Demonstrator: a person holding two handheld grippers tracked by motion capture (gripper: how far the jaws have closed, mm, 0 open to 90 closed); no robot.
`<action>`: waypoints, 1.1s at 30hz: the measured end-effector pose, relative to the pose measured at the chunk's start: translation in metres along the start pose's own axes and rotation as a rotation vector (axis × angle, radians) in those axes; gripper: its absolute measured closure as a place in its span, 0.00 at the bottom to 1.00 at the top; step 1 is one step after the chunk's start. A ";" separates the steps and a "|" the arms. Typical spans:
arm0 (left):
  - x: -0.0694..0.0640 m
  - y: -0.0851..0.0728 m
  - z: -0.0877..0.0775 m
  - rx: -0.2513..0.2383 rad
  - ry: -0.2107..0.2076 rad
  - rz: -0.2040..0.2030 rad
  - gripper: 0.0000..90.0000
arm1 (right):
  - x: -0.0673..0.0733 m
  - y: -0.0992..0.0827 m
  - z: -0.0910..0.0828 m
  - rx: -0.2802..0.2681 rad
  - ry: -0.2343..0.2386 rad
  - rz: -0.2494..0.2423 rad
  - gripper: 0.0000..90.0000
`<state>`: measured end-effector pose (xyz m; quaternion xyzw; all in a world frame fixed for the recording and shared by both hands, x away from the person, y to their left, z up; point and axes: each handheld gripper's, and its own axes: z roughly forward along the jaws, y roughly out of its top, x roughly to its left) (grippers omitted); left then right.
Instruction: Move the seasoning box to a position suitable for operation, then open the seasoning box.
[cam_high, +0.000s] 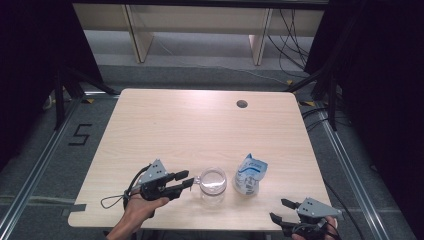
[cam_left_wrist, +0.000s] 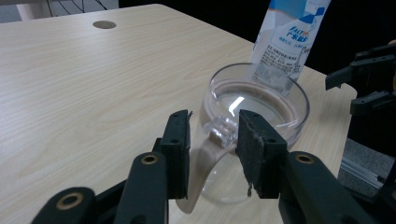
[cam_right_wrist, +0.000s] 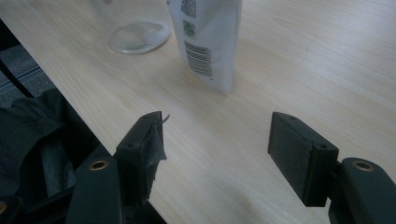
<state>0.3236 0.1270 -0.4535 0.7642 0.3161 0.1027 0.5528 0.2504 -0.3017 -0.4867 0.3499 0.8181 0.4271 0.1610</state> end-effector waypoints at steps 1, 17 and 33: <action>0.000 0.001 0.001 0.005 0.001 0.004 0.72 | 0.001 0.000 0.000 0.002 -0.015 0.007 0.41; -0.007 0.014 0.015 0.019 -0.008 0.052 0.86 | 0.002 -0.002 -0.004 0.000 -0.013 0.024 0.41; -0.009 0.014 0.016 0.028 0.004 0.051 0.99 | 0.006 0.003 0.002 -0.019 0.018 0.008 0.46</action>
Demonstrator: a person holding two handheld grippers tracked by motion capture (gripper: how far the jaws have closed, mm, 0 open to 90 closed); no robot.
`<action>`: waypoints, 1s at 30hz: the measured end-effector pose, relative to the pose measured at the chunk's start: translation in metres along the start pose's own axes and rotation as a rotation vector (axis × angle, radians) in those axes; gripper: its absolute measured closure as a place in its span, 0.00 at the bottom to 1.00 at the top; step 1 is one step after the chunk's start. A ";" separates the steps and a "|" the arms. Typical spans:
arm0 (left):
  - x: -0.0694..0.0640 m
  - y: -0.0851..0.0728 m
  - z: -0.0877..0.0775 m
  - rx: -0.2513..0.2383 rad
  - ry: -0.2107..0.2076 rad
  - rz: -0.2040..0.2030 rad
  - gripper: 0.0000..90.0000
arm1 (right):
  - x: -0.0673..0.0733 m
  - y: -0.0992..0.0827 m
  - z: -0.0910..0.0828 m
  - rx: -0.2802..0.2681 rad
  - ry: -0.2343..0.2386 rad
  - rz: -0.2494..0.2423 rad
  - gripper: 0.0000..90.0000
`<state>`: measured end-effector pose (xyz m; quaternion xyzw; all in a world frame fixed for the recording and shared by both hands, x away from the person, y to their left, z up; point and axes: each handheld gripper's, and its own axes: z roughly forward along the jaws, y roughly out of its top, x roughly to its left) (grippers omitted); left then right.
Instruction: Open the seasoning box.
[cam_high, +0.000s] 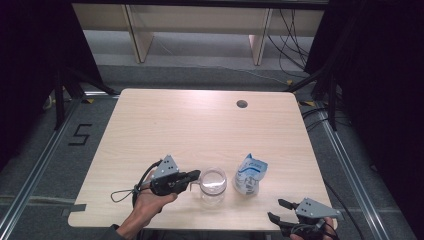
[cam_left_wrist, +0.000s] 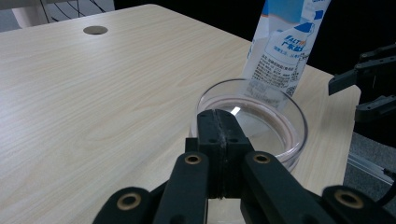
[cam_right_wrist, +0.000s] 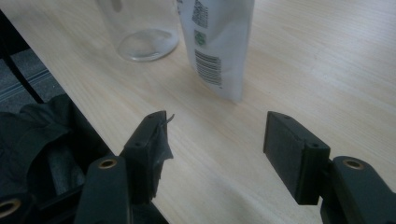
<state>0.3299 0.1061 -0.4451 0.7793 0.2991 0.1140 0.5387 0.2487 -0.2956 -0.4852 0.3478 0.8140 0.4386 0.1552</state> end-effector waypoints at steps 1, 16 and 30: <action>0.000 0.000 0.000 -0.001 0.001 0.001 0.99 | 0.001 0.001 0.000 0.002 -0.004 0.000 0.46; 0.003 -0.004 -0.004 0.004 0.036 0.018 0.99 | 0.016 0.010 0.010 -0.002 0.027 -0.050 0.49; 0.002 -0.006 -0.004 -0.001 0.038 0.028 0.99 | 0.029 0.022 0.023 -0.076 0.036 -0.080 0.64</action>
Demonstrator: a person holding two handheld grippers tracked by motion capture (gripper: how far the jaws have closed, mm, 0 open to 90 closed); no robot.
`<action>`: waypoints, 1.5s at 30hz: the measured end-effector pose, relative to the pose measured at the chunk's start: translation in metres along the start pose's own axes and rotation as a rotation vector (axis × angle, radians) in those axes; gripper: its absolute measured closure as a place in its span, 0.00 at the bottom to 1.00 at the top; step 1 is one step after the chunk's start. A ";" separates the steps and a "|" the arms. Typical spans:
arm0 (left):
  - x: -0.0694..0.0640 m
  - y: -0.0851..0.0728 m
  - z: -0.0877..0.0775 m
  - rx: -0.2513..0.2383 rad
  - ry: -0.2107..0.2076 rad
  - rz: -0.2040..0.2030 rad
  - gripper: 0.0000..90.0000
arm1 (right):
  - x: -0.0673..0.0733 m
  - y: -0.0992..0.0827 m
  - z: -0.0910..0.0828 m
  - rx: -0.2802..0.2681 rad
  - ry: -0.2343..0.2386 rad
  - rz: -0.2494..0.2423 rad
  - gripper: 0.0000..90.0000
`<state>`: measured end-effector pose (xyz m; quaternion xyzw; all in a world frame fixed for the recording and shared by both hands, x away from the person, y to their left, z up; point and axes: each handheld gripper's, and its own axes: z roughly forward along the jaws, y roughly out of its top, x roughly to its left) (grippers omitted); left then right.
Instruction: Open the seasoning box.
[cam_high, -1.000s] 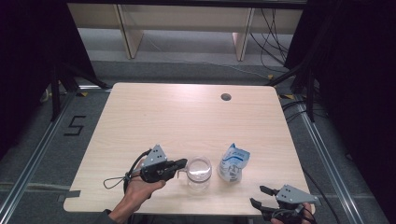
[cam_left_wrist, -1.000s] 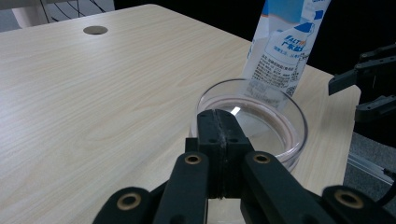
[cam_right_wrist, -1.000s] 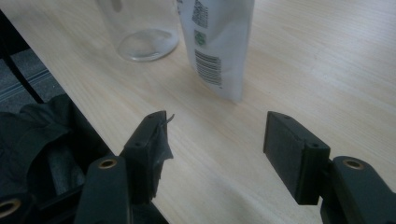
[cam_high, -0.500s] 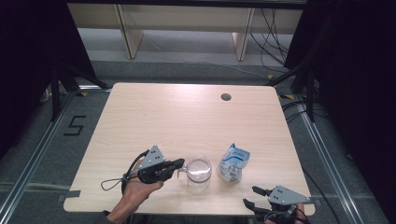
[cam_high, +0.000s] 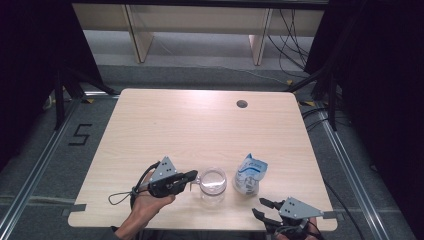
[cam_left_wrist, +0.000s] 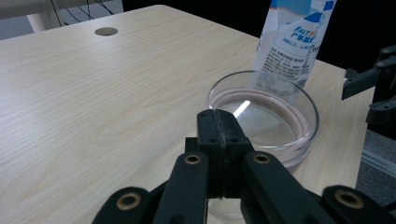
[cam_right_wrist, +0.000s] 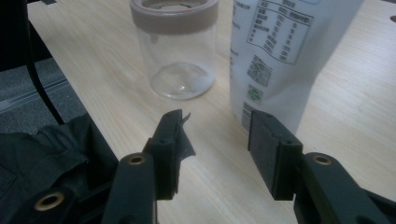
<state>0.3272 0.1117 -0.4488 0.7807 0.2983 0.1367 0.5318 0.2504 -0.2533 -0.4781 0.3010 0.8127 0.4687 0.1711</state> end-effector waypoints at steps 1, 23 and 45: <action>0.000 0.000 0.000 -0.002 -0.001 -0.002 0.99 | 0.001 0.001 0.002 0.000 0.017 0.004 0.65; 0.001 -0.006 -0.002 -0.017 -0.003 -0.018 0.99 | 0.021 0.030 0.039 -0.045 0.066 -0.063 0.87; 0.002 -0.007 -0.001 -0.035 -0.023 -0.013 0.98 | 0.020 0.059 0.063 -0.084 0.050 -0.067 0.96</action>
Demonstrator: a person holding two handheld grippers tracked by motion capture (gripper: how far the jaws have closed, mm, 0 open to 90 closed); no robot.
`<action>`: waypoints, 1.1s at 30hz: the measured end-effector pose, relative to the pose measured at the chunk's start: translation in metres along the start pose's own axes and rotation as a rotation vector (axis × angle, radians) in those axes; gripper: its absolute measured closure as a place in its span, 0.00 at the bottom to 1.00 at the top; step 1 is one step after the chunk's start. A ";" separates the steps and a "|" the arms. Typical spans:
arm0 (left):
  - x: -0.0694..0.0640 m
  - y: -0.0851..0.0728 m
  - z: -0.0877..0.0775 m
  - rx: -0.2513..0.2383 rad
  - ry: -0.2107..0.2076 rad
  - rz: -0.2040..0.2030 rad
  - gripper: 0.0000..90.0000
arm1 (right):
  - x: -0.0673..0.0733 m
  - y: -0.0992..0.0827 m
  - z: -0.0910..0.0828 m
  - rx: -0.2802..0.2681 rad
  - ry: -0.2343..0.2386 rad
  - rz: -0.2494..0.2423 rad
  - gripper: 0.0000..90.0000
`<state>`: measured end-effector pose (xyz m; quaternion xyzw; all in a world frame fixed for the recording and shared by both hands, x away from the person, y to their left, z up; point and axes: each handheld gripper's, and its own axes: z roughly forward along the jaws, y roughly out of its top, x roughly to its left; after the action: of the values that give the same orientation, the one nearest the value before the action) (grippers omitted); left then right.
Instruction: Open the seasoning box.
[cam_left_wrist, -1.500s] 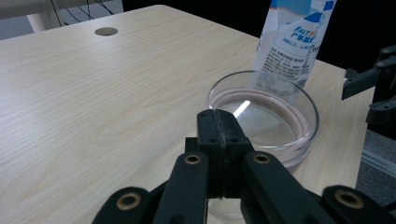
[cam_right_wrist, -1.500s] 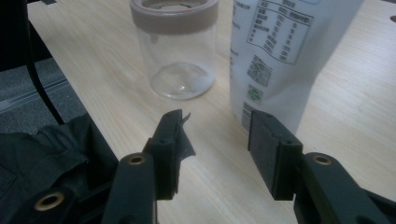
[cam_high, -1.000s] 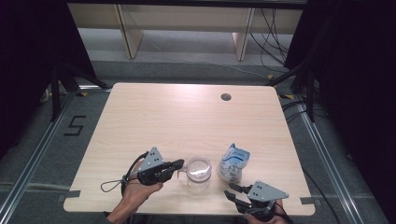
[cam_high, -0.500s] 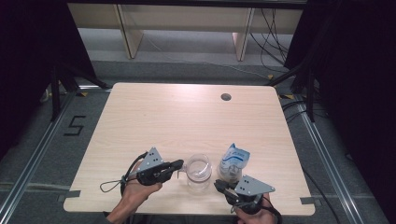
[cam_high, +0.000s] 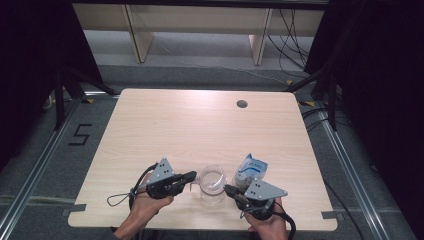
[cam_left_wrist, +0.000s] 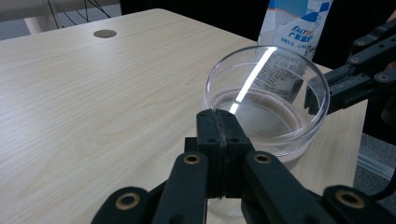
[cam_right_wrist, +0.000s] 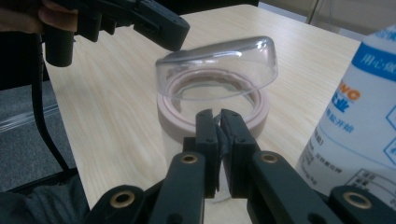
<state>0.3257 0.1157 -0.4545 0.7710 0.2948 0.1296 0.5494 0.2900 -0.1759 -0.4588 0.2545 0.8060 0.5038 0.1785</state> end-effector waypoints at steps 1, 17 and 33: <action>0.000 0.000 0.000 0.001 0.002 -0.004 0.98 | 0.000 0.001 0.001 -0.011 -0.002 -0.003 0.96; 0.001 -0.009 -0.020 0.009 0.004 -0.033 0.59 | 0.002 0.015 0.002 -0.002 0.006 0.006 0.97; -0.001 -0.039 -0.023 0.154 0.035 -0.022 0.28 | 0.008 0.034 0.009 -0.065 -0.003 -0.051 0.97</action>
<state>0.3011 0.1412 -0.4821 0.8055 0.3216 0.1139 0.4846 0.2964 -0.1520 -0.4320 0.2286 0.7952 0.5245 0.2006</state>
